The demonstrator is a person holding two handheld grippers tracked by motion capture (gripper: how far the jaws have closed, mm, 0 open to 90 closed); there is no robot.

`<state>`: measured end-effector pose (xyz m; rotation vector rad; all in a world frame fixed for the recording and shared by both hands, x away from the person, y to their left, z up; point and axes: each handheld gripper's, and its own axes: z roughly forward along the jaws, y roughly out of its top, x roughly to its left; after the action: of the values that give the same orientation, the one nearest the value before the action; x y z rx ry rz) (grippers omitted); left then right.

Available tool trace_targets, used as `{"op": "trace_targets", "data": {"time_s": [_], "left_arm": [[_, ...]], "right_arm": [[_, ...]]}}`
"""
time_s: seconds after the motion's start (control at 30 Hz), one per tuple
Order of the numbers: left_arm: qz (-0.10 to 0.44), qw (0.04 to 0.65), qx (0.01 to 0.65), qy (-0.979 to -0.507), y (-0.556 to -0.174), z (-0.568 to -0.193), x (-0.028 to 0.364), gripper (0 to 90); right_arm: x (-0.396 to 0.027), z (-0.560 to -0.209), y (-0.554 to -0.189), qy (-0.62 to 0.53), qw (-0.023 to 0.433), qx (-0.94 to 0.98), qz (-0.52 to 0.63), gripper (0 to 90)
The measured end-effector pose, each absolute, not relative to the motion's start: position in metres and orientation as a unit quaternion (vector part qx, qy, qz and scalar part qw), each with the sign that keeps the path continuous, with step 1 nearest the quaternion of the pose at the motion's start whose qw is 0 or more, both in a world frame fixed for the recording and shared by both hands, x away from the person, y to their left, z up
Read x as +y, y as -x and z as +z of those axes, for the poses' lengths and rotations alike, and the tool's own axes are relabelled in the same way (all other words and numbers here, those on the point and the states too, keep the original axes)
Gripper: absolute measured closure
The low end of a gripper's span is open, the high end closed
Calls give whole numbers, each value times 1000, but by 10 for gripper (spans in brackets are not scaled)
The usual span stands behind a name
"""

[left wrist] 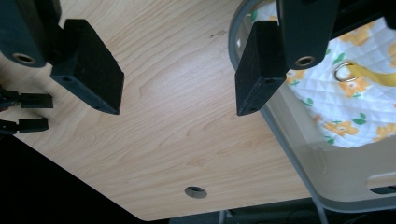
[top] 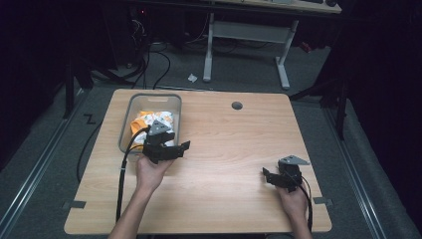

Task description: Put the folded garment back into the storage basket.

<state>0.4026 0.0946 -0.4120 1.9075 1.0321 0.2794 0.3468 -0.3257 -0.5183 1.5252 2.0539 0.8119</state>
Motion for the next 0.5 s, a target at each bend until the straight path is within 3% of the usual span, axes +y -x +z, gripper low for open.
{"op": "trace_targets", "data": {"time_s": [0.5], "left_arm": [[109, 457, 407, -784, -394, -418, 81, 330]], "right_arm": [[-326, -518, -347, -554, 227, 745, 295, 295]]}}
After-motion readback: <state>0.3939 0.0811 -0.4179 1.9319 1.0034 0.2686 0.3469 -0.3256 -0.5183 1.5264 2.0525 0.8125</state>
